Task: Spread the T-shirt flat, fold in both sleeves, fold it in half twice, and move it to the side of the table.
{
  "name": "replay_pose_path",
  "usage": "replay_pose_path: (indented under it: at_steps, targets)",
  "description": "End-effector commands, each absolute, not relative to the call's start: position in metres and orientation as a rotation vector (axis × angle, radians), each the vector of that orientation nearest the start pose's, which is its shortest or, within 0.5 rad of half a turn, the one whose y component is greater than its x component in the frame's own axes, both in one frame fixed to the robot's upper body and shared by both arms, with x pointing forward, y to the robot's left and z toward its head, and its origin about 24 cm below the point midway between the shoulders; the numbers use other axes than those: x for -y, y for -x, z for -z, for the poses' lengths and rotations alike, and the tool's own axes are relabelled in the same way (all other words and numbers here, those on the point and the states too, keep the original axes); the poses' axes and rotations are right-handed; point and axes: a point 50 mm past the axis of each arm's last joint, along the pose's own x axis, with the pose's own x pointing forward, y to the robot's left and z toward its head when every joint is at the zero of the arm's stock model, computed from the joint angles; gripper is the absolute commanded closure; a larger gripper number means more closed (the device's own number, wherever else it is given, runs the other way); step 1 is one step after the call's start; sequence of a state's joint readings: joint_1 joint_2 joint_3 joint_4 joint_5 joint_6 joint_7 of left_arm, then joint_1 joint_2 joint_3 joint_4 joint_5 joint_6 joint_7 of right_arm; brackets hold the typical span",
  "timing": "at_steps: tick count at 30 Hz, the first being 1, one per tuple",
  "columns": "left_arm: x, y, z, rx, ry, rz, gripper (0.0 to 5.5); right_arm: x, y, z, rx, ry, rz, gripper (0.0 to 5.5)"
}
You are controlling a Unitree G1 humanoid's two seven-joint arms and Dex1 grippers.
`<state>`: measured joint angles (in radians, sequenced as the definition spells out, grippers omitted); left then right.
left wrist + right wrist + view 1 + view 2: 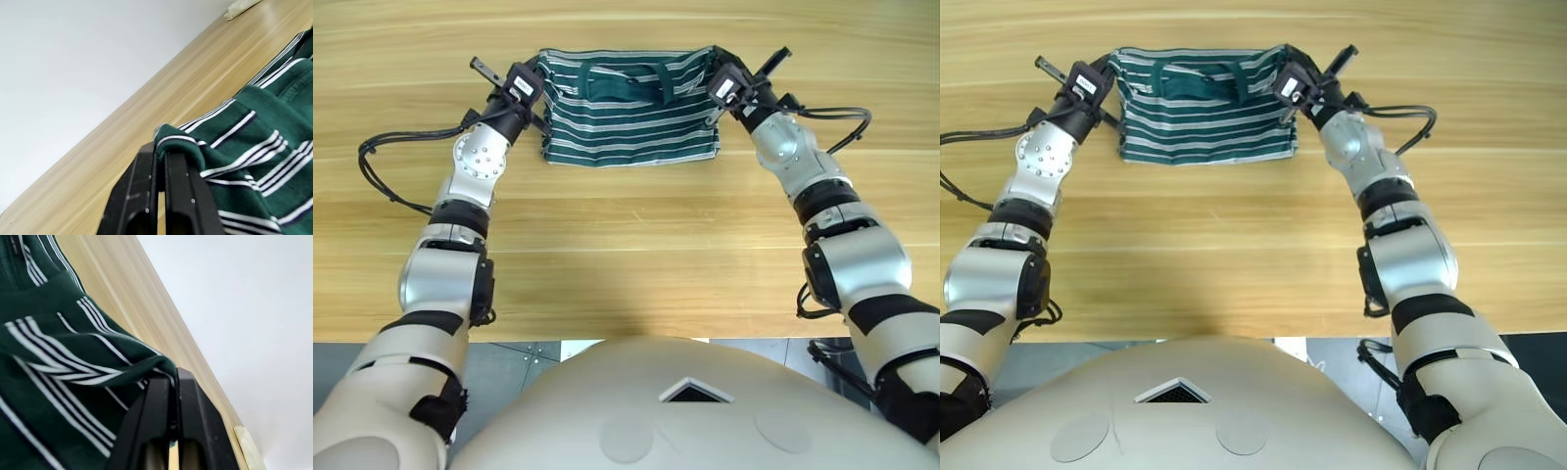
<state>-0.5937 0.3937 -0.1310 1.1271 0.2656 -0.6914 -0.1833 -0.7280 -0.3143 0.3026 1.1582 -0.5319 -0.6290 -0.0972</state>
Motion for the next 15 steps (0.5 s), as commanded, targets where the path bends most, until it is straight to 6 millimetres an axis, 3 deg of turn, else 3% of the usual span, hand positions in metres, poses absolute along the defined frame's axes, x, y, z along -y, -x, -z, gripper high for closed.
replay_pose_path:
  at_steps: [1, 9, 13, 15]
  targets:
    - [-0.197, -0.333, -0.025, -0.004, -0.678, 0.421, 4.86, 0.14, -0.358, -0.049, 0.186, 0.938, -0.426, 4.72]
    - [-0.191, -0.339, -0.02, -0.063, -0.666, 0.409, 3.54, 0.126, -0.363, -0.049, 0.172, 0.949, -0.405, 3.3]
    - [-0.196, -0.348, -0.03, -0.06, -0.684, 0.334, 2.78, 0.119, -0.364, -0.05, 0.181, 0.951, -0.398, 2.5]
    - [-0.195, -0.355, -0.037, -0.059, -0.7, 0.297, 2.41, 0.105, -0.36, -0.049, 0.229, 0.951, -0.435, 2.29]
